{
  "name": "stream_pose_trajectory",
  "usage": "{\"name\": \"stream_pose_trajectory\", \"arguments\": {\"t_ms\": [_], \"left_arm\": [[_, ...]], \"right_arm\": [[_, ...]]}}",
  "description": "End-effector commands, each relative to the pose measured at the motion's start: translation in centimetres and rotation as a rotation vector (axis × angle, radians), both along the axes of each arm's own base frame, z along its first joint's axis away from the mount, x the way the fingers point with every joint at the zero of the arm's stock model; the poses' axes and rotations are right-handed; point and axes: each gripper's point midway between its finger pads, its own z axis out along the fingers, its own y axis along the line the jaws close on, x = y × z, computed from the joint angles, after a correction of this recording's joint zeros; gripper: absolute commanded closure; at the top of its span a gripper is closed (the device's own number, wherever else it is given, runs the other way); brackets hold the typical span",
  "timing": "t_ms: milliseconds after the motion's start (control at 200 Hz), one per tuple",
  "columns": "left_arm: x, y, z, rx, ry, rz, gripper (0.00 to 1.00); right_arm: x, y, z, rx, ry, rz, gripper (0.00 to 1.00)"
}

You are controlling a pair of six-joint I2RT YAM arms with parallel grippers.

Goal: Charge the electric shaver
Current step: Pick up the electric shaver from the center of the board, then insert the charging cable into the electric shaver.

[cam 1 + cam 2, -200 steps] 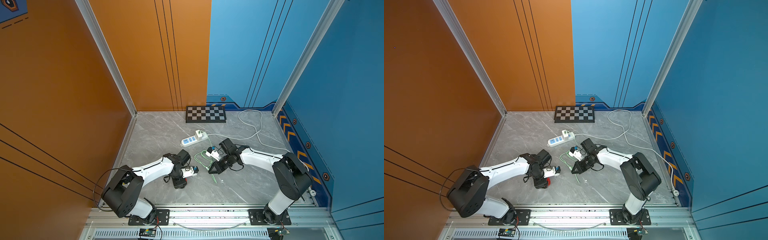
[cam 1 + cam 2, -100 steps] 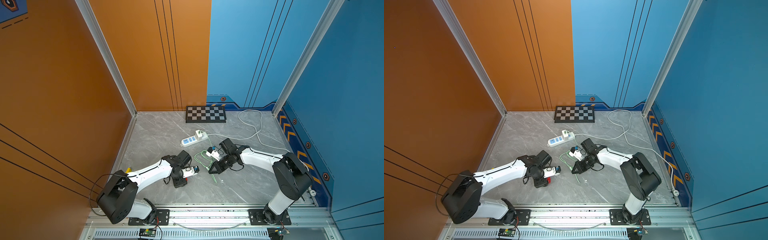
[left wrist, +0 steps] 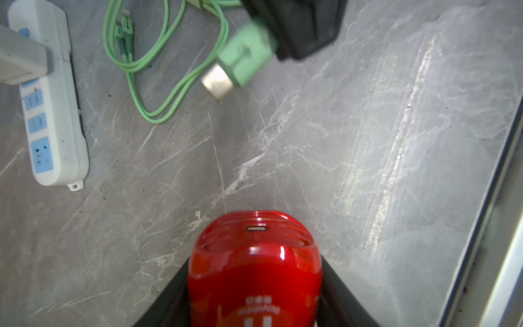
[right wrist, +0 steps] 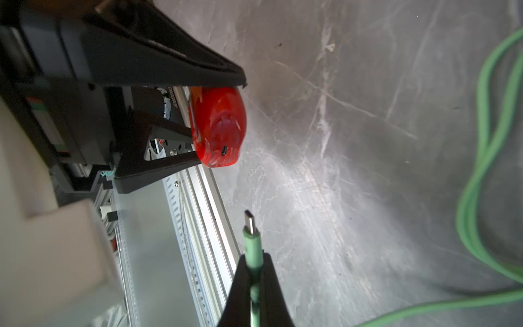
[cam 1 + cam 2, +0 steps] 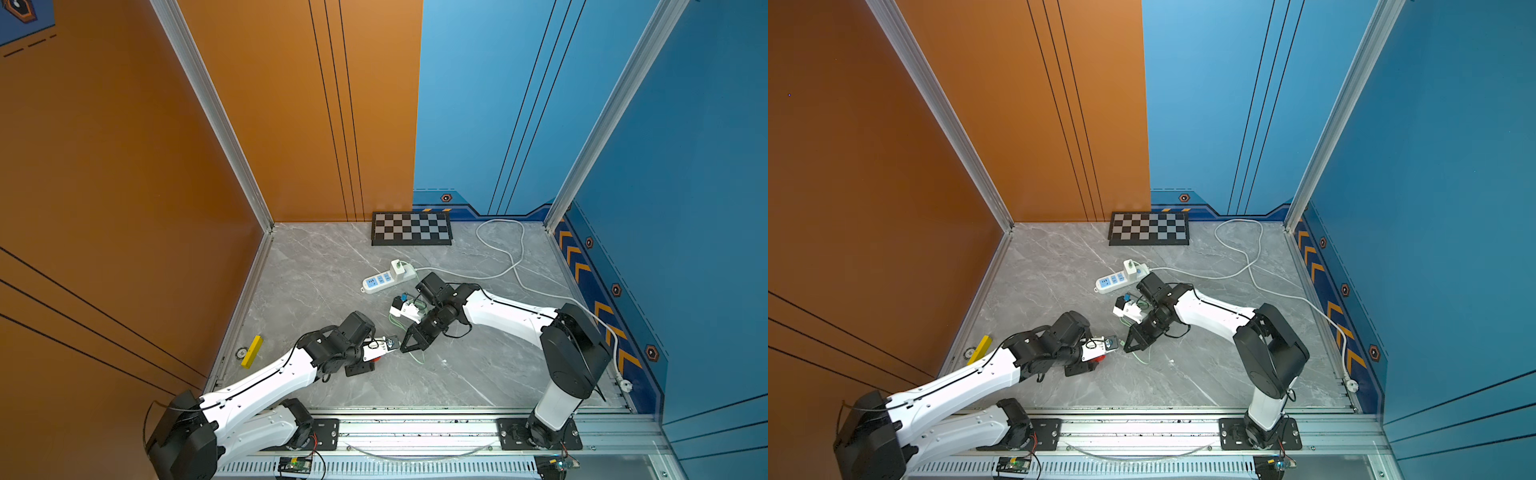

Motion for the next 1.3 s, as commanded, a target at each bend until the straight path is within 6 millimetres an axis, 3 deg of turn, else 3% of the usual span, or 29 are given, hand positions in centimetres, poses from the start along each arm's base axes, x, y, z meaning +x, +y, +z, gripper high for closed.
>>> {"name": "stream_pose_trajectory", "arguments": {"t_ms": [0, 421, 806, 1297], "left_arm": [[0.2, -0.4, 0.9, -0.003, -0.07, -0.055, 1.0], [-1.7, -0.8, 1.2, -0.003, -0.127, -0.168, 1.0], [-2.4, -1.7, 1.8, -0.001, -0.143, -0.226, 1.0], [-2.9, -1.7, 2.5, 0.0, -0.153, -0.239, 1.0]], "right_arm": [[-2.2, -0.3, -0.5, -0.058, 0.063, 0.068, 1.0], [-4.0, 0.9, 1.1, -0.073, 0.036, 0.119, 1.0], [-4.3, 1.7, 1.3, -0.086, 0.022, 0.153, 1.0], [-4.7, 1.1, 0.4, -0.13, 0.022, 0.173, 1.0]]}}
